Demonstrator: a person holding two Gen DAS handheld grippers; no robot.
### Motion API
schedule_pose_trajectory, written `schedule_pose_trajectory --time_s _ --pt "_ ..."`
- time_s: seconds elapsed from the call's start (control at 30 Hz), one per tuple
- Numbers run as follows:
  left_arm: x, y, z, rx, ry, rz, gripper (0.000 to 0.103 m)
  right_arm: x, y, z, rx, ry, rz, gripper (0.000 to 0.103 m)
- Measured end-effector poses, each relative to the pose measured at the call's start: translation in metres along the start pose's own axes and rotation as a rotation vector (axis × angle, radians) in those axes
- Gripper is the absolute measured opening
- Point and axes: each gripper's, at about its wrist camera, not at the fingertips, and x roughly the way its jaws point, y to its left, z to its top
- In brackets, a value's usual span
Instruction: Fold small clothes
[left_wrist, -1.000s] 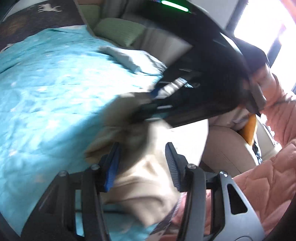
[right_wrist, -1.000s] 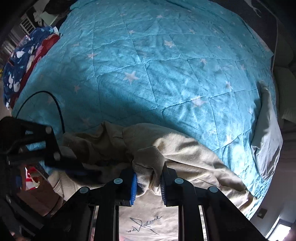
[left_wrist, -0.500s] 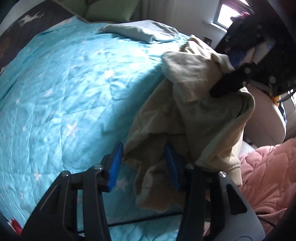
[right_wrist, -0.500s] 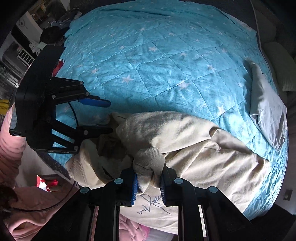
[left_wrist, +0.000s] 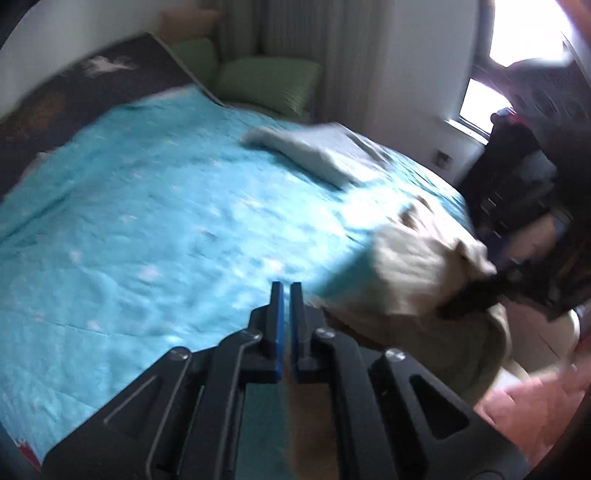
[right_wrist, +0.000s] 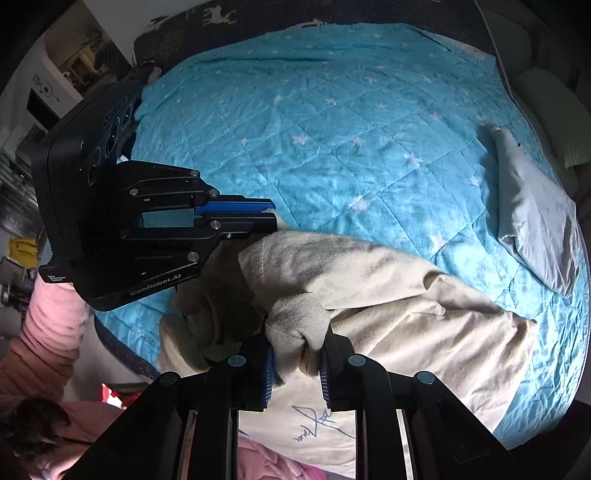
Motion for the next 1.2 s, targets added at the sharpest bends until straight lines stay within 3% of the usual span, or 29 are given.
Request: schedule_pose_trajectory --time_s 0.07,0.13,0.2,0.23,0.33,0.4,0.5,0.6,0.63,0.67,0.9,0.97,1.03,1.07,1.1,1.2 --pt "-0.003 0.026 0.004 -0.084 -0.03 0.027 0.003 -0.004 -0.002 0.007 0.013 -0.029 0.025 0.02" --pt "-0.005 0.057 -0.001 -0.209 -0.028 -0.002 0.003 -0.001 -0.005 0.015 0.026 -0.037 0.054 0.02" --pt "-0.003 0.068 -0.012 -0.258 0.004 -0.04 0.003 0.011 -0.008 0.027 0.035 -0.029 0.072 0.02" --pt "-0.001 0.068 -0.021 -0.263 0.034 -0.057 0.005 0.016 -0.009 0.03 0.039 -0.02 0.075 0.02" --pt "0.006 0.049 -0.046 -0.215 0.106 -0.075 0.026 0.027 -0.01 0.036 0.045 0.008 0.092 0.02" --pt "0.013 0.035 -0.057 -0.195 0.135 -0.134 0.039 0.025 -0.01 0.034 0.041 0.002 0.097 0.02" --pt "0.03 0.013 -0.065 -0.132 0.172 -0.162 0.047 0.015 -0.013 0.028 0.049 -0.018 0.107 0.02" --pt "0.051 -0.004 -0.059 -0.071 0.201 -0.167 0.045 -0.002 -0.014 0.014 0.057 -0.045 0.111 0.02" --pt "0.055 -0.004 -0.055 -0.071 0.201 -0.164 0.037 -0.008 -0.014 0.009 0.059 -0.056 0.111 0.02" --pt "0.062 -0.005 -0.049 -0.073 0.206 -0.159 0.006 -0.014 -0.013 0.004 0.061 -0.068 0.109 0.02" --pt "0.067 0.043 -0.019 -0.271 0.114 -0.206 0.009 -0.028 -0.01 -0.006 0.065 -0.102 0.094 0.02" --pt "0.068 0.048 -0.024 -0.268 0.124 -0.182 0.015 -0.024 -0.009 0.004 0.066 -0.106 0.093 0.02" --pt "0.066 0.056 -0.033 -0.288 0.143 -0.156 0.03 -0.015 -0.005 0.019 0.06 -0.1 0.099 0.022" --pt "0.063 0.06 -0.035 -0.303 0.142 -0.149 0.045 -0.009 -0.003 0.028 0.054 -0.092 0.107 0.024" --pt "0.058 0.066 -0.037 -0.329 0.133 -0.14 0.05 0.002 0.002 0.04 0.042 -0.074 0.114 0.029" --pt "0.03 0.082 -0.044 -0.367 0.081 -0.015 0.05 0.04 0.01 0.071 0.035 0.007 0.145 0.046"
